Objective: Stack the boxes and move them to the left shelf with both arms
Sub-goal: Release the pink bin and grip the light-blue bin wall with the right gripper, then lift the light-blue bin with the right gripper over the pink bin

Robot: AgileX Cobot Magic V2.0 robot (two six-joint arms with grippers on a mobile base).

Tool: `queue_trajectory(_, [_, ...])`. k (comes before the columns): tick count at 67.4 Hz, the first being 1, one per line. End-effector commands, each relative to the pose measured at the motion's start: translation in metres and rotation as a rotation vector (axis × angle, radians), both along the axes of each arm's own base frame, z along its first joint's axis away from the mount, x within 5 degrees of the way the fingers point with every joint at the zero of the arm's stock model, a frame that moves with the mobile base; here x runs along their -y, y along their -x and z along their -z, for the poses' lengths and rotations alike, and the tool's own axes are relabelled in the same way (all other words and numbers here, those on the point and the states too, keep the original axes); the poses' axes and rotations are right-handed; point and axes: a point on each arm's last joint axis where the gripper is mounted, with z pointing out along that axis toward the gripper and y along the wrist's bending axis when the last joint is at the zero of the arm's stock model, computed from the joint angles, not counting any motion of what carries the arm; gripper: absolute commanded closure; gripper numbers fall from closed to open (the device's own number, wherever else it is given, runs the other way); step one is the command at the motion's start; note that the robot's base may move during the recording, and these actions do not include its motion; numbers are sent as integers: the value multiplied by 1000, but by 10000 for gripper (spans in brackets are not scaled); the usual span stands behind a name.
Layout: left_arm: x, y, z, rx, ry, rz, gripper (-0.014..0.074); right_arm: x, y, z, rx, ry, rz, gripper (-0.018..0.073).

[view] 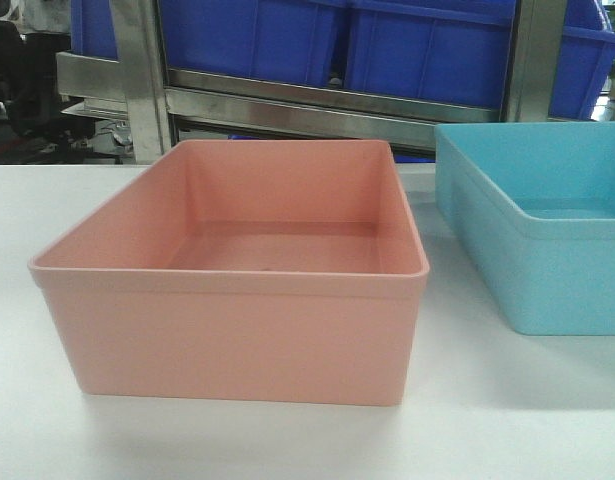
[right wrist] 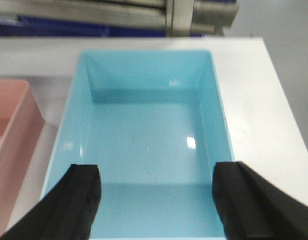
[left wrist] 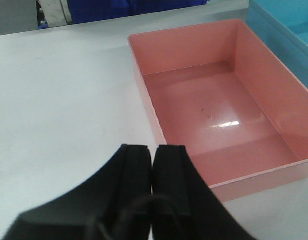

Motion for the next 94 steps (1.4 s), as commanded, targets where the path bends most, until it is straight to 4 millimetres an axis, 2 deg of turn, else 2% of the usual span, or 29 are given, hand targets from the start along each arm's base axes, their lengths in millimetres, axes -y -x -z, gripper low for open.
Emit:
queue_trajectory(1, [1,-1,-16,93,40,2,610,13,-17,-27,1,9,51,-13])
queue_trajectory(12, [1,-1,-16,93,40,2,610,62,-52,-28,-232,-12,162,-13])
queue_trajectory(17, [1,-1,-16,91,39,3,610,78,-73,-16,-326,-12,95,-13])
queue_trajectory(27, [1,0,-15,81,34,3,610,97,-120,12,-315,-32,40,-13])
queue_trajectory(41, [0,0,-13,69,29,3,610,103,-167,67,-350,22,-10,-13])
queue_trajectory(55, [0,0,-13,69,29,3,610,108,-193,115,-384,35,-17,-13])
queue_trajectory(61, [0,0,-13,69,29,3,610,110,-198,127,-395,33,-13,-6])
queue_trajectory(66, [1,0,-13,67,33,3,610,111,-201,134,-402,34,-12,48])
queue_trajectory(85, [1,0,-13,59,38,4,610,113,-204,135,-374,53,-7,524])
queue_trajectory(94, [1,0,-12,56,39,5,610,113,-202,131,-375,51,-8,505])
